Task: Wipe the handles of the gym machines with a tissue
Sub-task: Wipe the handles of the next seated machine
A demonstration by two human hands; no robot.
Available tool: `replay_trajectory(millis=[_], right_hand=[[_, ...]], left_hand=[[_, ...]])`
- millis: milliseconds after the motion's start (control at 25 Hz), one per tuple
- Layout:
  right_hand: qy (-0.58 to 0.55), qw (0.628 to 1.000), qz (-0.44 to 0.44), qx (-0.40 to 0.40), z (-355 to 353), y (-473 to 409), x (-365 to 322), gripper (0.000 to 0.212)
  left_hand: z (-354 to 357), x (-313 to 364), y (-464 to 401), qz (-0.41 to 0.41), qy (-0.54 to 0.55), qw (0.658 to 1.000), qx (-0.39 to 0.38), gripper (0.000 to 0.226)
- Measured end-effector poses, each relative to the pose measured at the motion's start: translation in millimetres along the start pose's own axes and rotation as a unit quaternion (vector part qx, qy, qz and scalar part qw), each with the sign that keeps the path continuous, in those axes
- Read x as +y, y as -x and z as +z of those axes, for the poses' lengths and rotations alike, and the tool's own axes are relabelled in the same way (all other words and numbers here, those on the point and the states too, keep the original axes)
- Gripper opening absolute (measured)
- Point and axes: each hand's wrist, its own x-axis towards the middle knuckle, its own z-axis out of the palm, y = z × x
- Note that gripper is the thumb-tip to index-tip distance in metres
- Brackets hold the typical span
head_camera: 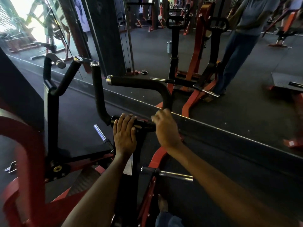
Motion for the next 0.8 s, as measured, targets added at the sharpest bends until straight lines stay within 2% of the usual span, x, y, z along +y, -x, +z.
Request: replay_trajectory(millis=[120, 240, 280, 320, 400, 560, 640, 720, 800], right_hand=[[-0.008, 0.996, -0.065, -0.057, 8, 19, 8, 0.028], [0.006, 0.989, -0.133, -0.071, -22, 0, 31, 0.02], [0.017, 0.991, -0.123, -0.054, -33, -14, 40, 0.016], [0.005, 0.995, -0.104, -0.004, -40, -34, 49, 0.014], [-0.012, 0.997, -0.026, 0.076, -51, -81, 54, 0.012], [-0.058, 0.993, -0.098, 0.004, -50, -105, 47, 0.014], [-0.1, 0.992, -0.063, 0.038, -43, -61, 48, 0.013], [-0.125, 0.992, -0.008, 0.026, -36, -2, 49, 0.02], [-0.128, 0.991, -0.002, 0.025, -36, 22, 48, 0.022]], left_hand=[[0, -1, 0, 0.001, 0.003, 1.0, -0.001, 0.04], [0, -1, 0, 0.004, 0.004, 1.0, 0.0, 0.041], [0, -1, 0, 0.005, 0.005, 1.0, 0.001, 0.041], [0, -1, 0, 0.004, 0.005, 1.0, 0.002, 0.041], [0, -1, 0, 0.002, 0.005, 1.0, 0.002, 0.041], [0, -2, 0, 0.004, 0.001, 1.0, 0.008, 0.04], [0, -1, -1, 0.006, -0.001, 1.0, 0.012, 0.04], [1, -1, 0, 0.006, 0.0, 1.0, 0.017, 0.04], [0, -3, 1, 0.008, 0.003, 1.0, 0.016, 0.04]])
